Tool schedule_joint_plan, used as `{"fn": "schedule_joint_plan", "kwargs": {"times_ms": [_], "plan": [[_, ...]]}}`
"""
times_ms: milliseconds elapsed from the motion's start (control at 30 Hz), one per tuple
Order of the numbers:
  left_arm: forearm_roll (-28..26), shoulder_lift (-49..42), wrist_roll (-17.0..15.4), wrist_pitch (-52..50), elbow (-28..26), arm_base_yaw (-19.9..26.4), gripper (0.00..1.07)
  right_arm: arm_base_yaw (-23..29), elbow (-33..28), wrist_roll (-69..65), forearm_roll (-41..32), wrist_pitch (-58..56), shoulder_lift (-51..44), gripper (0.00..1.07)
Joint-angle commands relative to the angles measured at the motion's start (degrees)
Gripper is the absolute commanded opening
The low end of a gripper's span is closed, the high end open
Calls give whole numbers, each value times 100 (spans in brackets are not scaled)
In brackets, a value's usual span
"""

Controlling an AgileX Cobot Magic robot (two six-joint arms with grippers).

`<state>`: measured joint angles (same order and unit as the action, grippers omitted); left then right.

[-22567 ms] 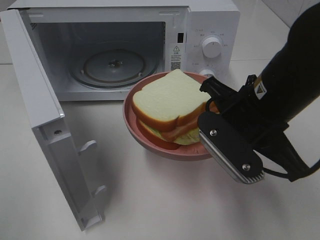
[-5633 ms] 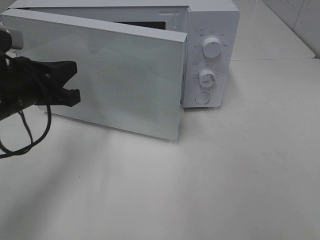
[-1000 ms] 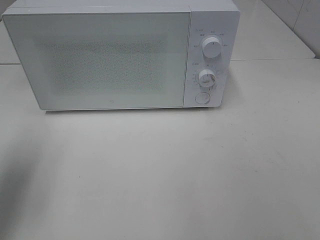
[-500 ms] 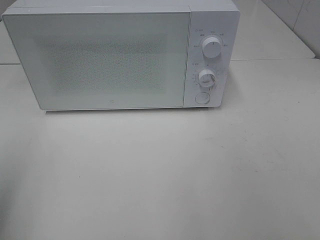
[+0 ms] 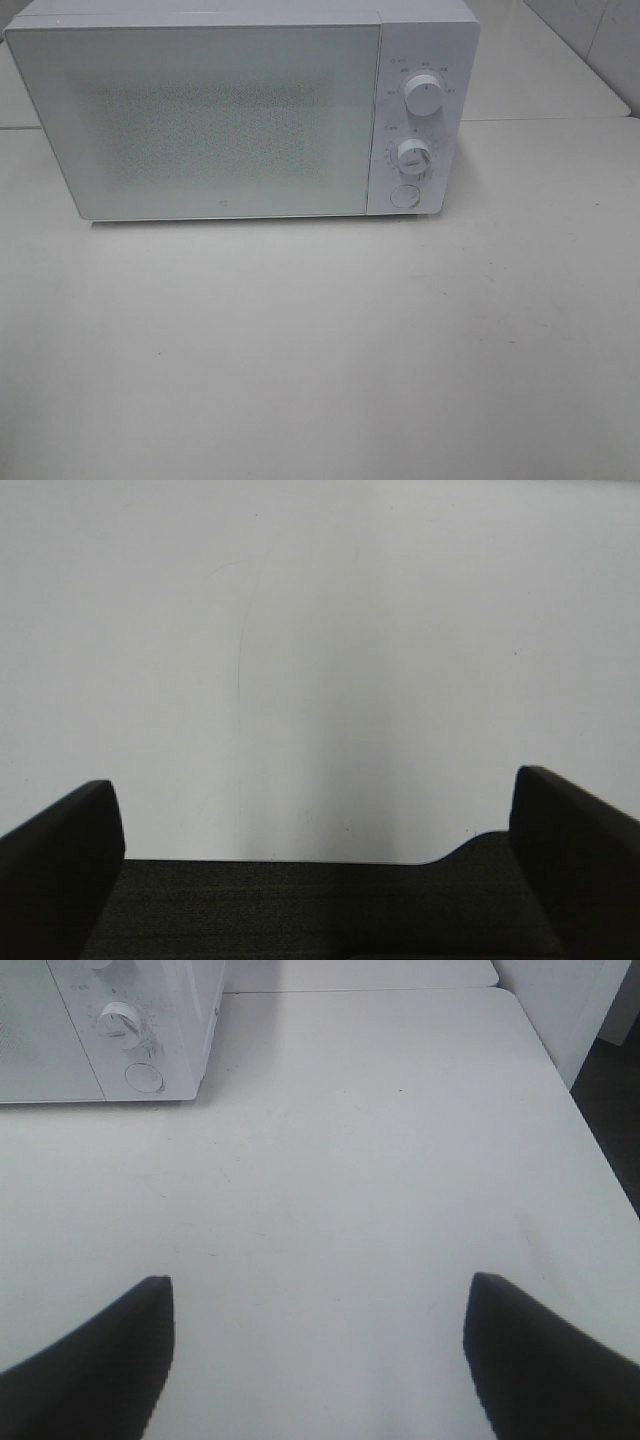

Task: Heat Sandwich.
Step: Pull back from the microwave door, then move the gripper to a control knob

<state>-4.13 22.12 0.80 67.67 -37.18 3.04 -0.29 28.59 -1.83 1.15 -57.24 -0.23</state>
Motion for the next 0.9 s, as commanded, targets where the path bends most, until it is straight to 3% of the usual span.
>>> {"fn": "schedule_joint_plan", "kwargs": {"times_ms": [33, 300, 467, 900], "plan": [[-52, -390, 23, -241, 183, 0, 101, -40, -6, 29, -17, 23, -155, 76], [-52, -1690, 166, -590, 733, 0, 101, -40, -6, 29, -17, 23, -155, 76], [-11, -2315, 143, -636, 768, 0, 101, -40, -6, 29, -17, 23, -155, 76], [0, -2395, 143, -636, 768, -206, 101, -40, -6, 34, -17, 23, -149, 76]]}}
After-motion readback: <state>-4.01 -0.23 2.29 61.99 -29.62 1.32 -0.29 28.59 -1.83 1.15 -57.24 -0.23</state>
